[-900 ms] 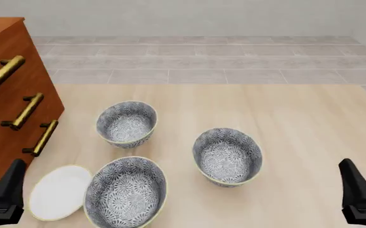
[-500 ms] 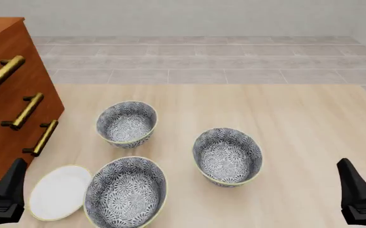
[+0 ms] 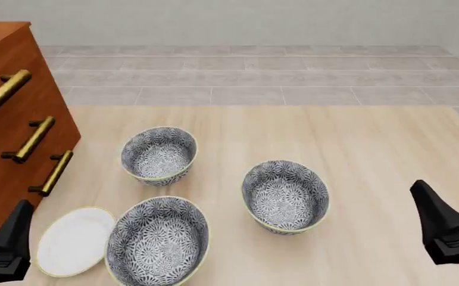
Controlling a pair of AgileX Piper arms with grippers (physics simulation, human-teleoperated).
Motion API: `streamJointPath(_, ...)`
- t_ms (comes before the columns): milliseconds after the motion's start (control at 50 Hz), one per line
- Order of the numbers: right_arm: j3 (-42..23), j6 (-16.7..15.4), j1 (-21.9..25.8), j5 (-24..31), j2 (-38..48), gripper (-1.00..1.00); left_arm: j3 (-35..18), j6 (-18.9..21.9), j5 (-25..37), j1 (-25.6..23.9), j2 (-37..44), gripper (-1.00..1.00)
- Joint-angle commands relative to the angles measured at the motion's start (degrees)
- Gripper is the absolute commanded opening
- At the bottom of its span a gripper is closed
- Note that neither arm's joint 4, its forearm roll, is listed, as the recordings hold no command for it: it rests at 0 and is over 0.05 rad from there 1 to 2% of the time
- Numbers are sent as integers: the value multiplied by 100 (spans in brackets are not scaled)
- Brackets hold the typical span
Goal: Stack the bowl at the front on the bowl in the middle.
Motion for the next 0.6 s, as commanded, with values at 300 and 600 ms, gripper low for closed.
streamJointPath(300, -1861, 231, 1165, -41, 2644, 100, 0, 22, -983, 50, 999, 100)
streamJointPath(600, -2964, 260, 1951, 411, 4010, 100, 3, 15, -604, 16, 622, 100)
